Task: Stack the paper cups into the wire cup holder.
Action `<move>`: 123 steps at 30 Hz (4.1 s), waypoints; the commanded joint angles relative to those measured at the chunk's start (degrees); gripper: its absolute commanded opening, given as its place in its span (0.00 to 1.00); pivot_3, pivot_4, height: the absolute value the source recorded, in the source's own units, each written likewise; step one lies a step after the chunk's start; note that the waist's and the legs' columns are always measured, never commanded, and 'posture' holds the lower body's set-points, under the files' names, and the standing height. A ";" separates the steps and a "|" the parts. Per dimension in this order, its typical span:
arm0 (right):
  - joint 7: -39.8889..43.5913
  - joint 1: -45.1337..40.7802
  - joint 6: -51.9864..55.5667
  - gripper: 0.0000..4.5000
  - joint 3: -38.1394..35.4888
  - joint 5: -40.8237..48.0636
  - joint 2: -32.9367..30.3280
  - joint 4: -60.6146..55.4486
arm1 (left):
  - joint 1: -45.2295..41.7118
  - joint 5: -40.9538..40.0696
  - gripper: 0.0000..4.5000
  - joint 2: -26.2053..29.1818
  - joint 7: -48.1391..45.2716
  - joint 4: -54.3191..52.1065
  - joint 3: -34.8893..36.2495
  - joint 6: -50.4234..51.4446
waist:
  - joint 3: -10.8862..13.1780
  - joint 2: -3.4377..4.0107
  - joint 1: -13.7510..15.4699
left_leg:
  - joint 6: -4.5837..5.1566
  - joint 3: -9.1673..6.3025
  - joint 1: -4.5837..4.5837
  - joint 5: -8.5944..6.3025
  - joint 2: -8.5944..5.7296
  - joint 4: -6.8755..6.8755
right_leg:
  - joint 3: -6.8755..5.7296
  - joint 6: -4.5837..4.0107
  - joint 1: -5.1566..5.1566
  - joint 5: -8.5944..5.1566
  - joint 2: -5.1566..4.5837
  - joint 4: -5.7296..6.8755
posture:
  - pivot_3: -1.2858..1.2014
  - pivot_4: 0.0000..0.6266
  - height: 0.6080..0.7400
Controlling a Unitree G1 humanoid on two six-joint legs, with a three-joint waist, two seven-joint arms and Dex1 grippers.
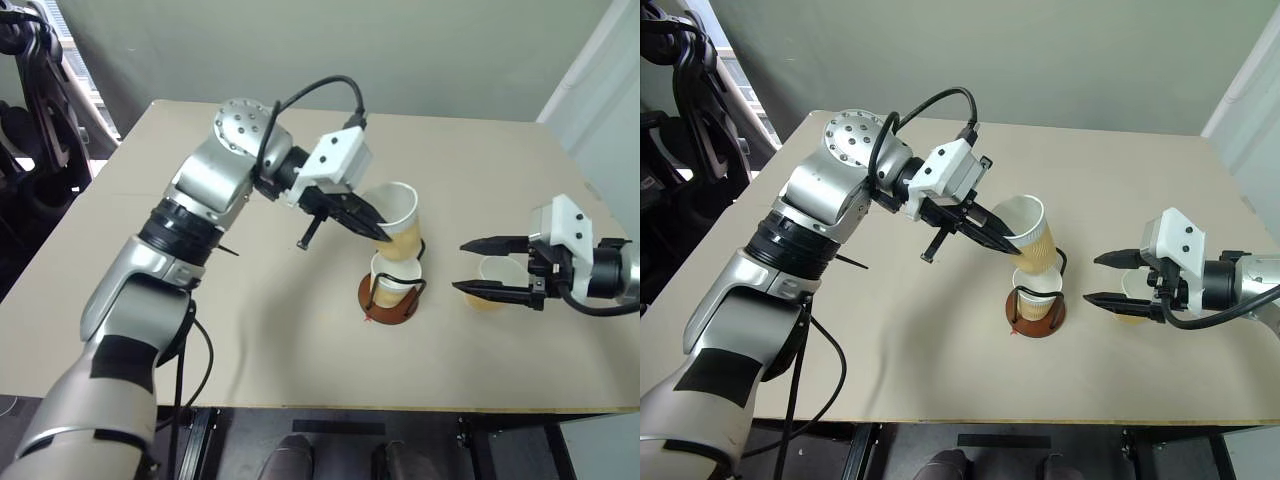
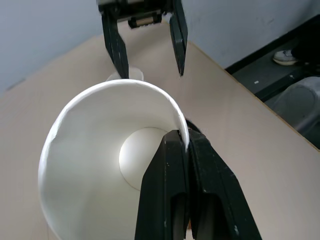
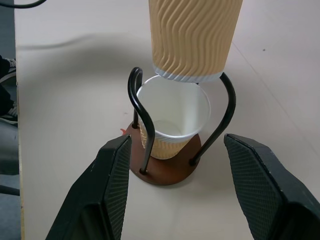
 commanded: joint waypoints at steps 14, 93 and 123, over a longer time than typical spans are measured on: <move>-1.64 0.25 -0.59 0.66 -2.74 0.31 -0.45 -1.98 | -1.87 1.55 0.01 -0.62 -2.15 3.10 -6.17 -10.09 | 0.00 0.00 0.08 | 0.03 0.00 -0.04 -0.01 0.00 0.07 | 0.00 0.05 0.01 0.00 0.00 0.00 | 0.52 0.24 1.00; 0.28 -0.43 -9.59 0.66 12.75 -22.79 -3.45 14.84 | 27.83 -6.20 0.99 13.16 12.04 -23.01 27.65 19.75 | -0.01 0.01 -0.06 | 0.10 0.09 0.22 -0.03 -0.02 0.15 | 0.09 0.16 0.18 -0.01 -0.02 0.06 | 0.52 0.24 1.00; 3.69 -5.34 -2.74 0.01 11.04 -21.30 -4.59 8.99 | 27.67 -6.26 1.00 13.96 10.16 -21.77 27.35 18.67 | 0.00 0.01 -0.11 | 0.09 0.10 0.20 -0.04 -0.02 0.09 | 0.10 0.13 0.14 -0.02 -0.02 0.07 | 0.52 0.24 1.00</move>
